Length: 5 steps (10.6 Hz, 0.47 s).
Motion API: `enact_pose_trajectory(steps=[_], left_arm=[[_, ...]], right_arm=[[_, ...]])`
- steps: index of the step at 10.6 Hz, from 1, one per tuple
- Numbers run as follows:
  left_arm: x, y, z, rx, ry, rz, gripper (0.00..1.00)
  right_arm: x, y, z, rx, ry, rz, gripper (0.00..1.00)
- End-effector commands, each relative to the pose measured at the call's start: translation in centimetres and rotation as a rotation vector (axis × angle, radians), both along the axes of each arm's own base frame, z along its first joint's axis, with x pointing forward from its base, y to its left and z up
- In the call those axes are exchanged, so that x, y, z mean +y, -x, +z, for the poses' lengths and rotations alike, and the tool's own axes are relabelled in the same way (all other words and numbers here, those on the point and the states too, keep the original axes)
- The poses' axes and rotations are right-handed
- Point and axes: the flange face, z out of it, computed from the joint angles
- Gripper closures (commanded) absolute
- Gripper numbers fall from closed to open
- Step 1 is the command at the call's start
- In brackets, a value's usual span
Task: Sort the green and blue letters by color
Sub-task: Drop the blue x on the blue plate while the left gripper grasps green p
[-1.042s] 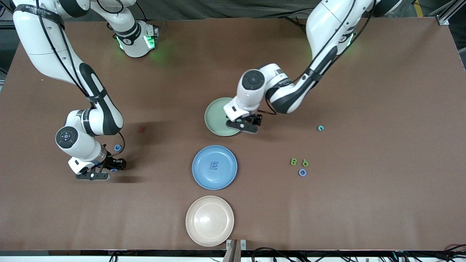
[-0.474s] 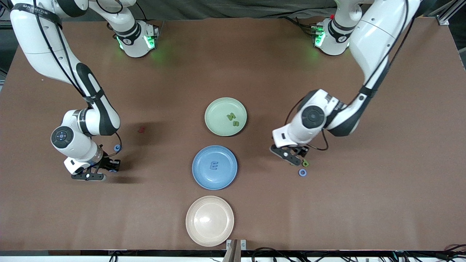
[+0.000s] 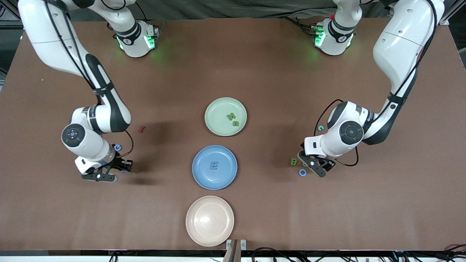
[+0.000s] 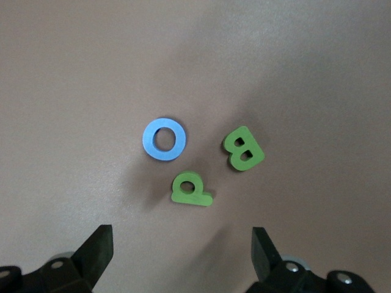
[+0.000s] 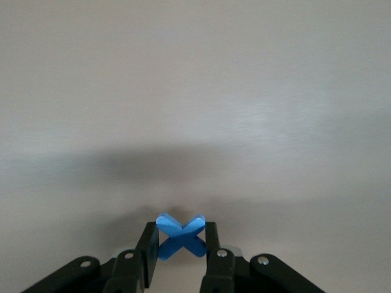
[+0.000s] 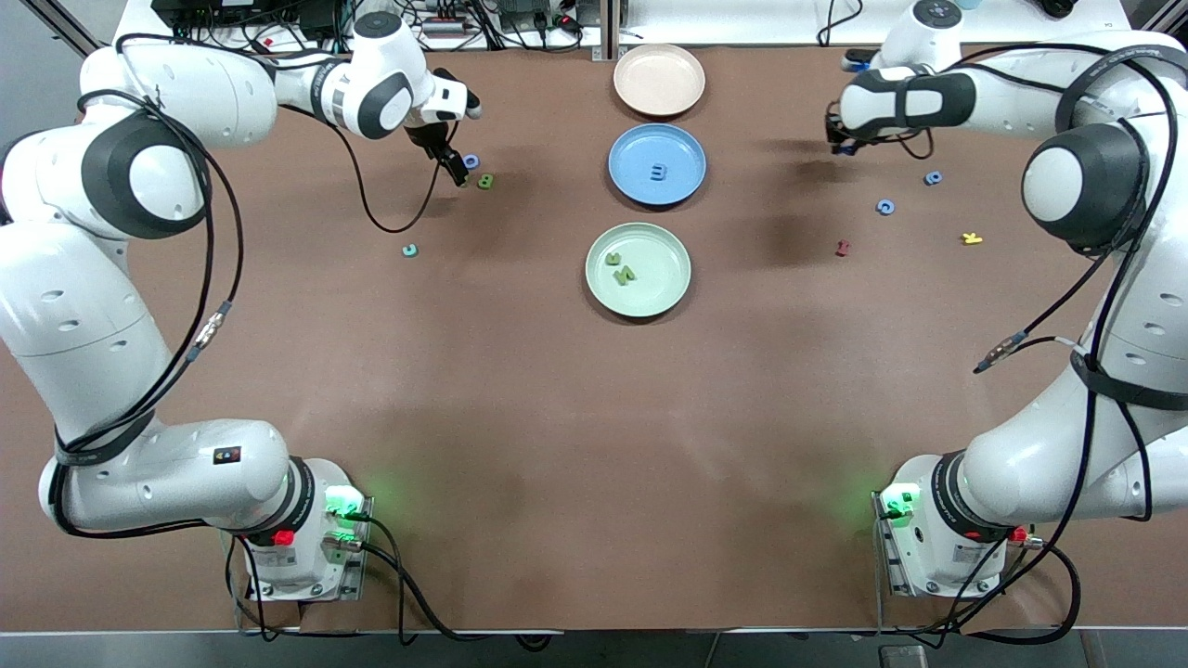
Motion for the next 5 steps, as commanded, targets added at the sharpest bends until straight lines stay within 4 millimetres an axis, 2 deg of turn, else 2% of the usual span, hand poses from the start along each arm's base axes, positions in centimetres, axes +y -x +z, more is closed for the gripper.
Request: enact_pose_trajectory(steps=[1,2,5], left_arm=[[-0.9,0.2,-1.3,-0.043,-0.023,-0.075,0.00],[-1.2,0.2,-1.3,-0.050,-0.017,-0.077,0.00],[-0.5,-0.2,-3.0,-0.062,0.001,-0.062,0.00]], right_arm=[[6.4,0.5,3.1,0.031,-0.054,-0.042,0.95],[8.2,0.6,3.8,0.034,-0.055,-0.043,0.96],[17.1,1.1,4.6,0.007,-0.105,-0.020,0.96]])
